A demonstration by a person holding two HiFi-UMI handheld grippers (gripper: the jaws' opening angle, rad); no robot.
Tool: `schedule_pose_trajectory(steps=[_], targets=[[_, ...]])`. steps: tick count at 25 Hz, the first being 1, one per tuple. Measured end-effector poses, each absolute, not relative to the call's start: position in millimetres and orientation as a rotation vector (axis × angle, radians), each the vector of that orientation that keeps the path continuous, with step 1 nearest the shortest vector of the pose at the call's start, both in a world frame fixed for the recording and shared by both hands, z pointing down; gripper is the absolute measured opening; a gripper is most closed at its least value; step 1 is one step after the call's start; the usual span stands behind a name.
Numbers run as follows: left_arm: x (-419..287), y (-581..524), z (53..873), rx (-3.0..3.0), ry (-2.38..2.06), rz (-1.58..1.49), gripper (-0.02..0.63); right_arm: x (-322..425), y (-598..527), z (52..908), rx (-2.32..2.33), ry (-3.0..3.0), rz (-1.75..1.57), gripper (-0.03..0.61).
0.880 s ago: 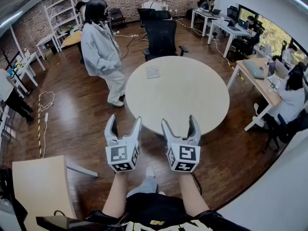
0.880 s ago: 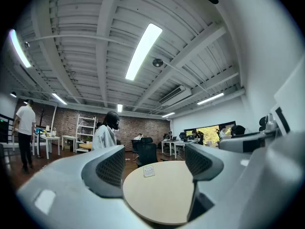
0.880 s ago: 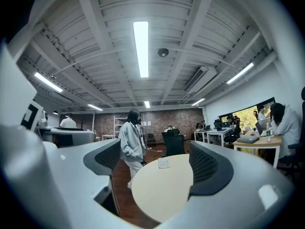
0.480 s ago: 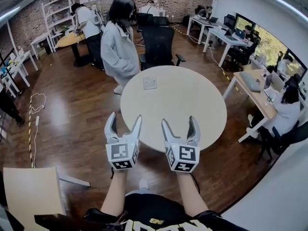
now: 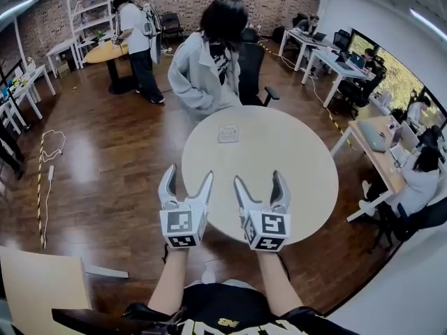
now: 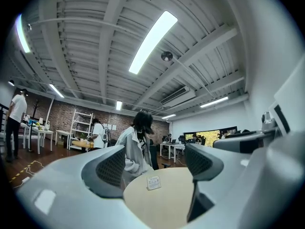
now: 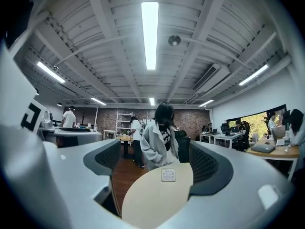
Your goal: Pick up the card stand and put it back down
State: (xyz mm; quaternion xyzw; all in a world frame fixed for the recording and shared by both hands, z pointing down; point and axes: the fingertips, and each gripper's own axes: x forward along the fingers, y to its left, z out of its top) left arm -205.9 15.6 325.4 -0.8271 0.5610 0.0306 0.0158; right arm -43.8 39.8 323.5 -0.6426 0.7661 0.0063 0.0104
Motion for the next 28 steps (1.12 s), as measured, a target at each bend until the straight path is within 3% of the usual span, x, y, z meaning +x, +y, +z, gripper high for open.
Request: schedule_pose_trajectory(steps=[15,28], targets=[[-195.0,-72.8,354.0,-2.608,1.774,0.023,0.397,-34.2,-52.9,351.3,-1.944,2.464,-0.054,0.446],[-138.2,-162.4,354.8,-2.581,1.755,-0.073,0.397,6.3,-158.5,360.0,-1.829,2.533,-0.100,0.446]])
